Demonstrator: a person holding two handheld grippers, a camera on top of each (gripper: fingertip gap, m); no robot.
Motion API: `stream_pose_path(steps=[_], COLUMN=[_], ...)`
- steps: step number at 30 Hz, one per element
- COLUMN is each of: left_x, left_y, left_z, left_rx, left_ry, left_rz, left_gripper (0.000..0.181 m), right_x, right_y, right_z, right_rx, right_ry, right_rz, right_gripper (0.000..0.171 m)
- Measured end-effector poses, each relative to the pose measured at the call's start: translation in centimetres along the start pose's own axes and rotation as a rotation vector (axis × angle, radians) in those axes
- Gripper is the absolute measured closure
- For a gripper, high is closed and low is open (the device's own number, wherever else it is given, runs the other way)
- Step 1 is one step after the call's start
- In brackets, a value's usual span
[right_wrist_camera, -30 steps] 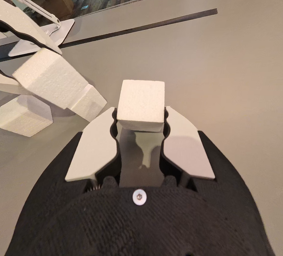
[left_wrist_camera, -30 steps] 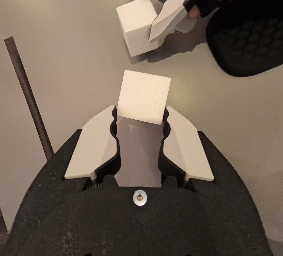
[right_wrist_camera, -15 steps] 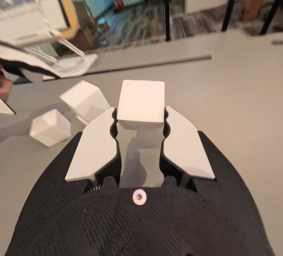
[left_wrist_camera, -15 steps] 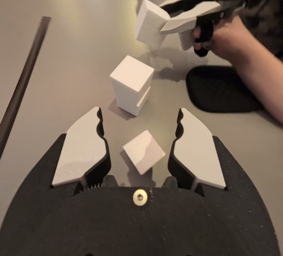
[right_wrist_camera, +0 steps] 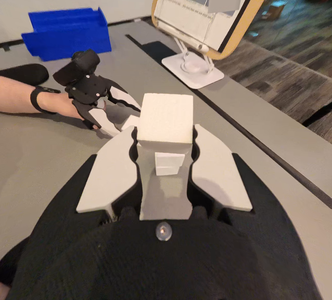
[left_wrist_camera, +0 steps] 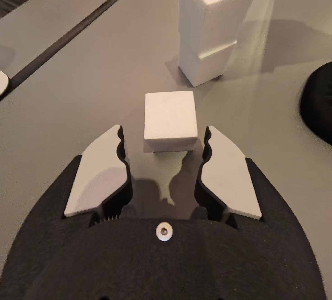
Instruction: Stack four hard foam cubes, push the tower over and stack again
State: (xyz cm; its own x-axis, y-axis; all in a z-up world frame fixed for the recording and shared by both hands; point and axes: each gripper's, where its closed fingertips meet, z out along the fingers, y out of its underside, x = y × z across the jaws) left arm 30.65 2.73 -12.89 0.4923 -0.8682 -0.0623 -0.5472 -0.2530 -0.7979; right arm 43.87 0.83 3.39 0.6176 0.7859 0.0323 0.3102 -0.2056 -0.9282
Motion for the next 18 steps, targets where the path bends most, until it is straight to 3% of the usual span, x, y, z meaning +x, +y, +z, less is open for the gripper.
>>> stream_pose_path(steps=[5,9,18], left_x=[-0.2,-0.1,-0.8], left_y=[0.9,0.8,0.4], left_z=[1.4,1.6,0.8], left_rx=[-0.036,-0.024,-0.004], left_ry=[-0.008,0.023,0.025], left_rz=[0.031,0.040,0.030], left_gripper=[0.121,0.122,0.123], right_x=[-0.3,-0.5,0.6], right_y=[0.9,4.0,4.9], right_z=[2.8,4.6,5.7], right_rx=[-0.072,-0.253,-0.290], right_ry=[-0.127,-0.142,-0.123], right_rz=[0.011,-0.030,0.006], right_gripper=[0.113,0.112,0.112])
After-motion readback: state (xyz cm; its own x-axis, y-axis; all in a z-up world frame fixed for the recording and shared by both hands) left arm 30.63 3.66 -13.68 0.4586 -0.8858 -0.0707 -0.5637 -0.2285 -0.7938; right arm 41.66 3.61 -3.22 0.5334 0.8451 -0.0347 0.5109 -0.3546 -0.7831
